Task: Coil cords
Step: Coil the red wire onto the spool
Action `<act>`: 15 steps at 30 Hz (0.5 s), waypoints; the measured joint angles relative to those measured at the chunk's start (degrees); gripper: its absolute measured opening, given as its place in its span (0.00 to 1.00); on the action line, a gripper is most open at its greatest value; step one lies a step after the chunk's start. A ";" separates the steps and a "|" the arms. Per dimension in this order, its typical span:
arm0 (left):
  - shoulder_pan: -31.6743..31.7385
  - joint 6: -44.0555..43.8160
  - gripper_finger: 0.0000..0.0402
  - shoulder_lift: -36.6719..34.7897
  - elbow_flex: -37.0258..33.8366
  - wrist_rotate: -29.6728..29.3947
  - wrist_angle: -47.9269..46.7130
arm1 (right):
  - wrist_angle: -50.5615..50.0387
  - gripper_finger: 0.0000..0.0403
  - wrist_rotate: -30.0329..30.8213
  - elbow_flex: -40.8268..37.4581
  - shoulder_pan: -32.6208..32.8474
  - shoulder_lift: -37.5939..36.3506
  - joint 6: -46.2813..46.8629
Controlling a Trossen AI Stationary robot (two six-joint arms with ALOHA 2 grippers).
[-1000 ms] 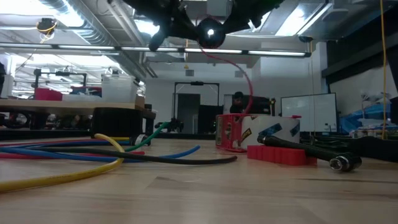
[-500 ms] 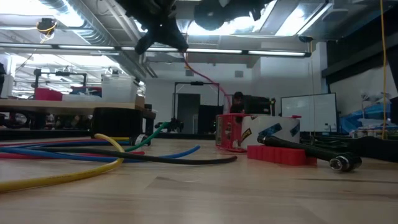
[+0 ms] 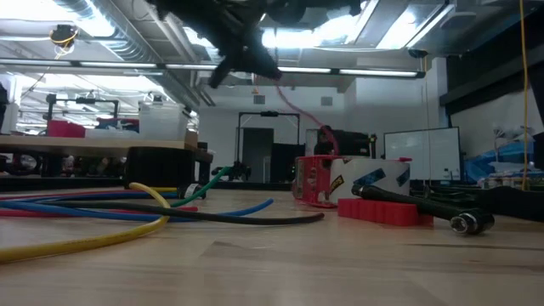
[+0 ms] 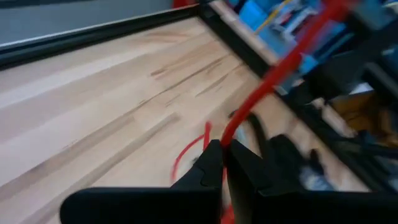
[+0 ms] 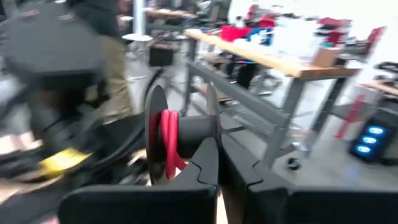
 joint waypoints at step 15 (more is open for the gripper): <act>-1.16 -3.01 0.00 2.65 -0.15 3.99 10.99 | 0.82 0.01 10.17 0.20 0.00 2.38 -5.95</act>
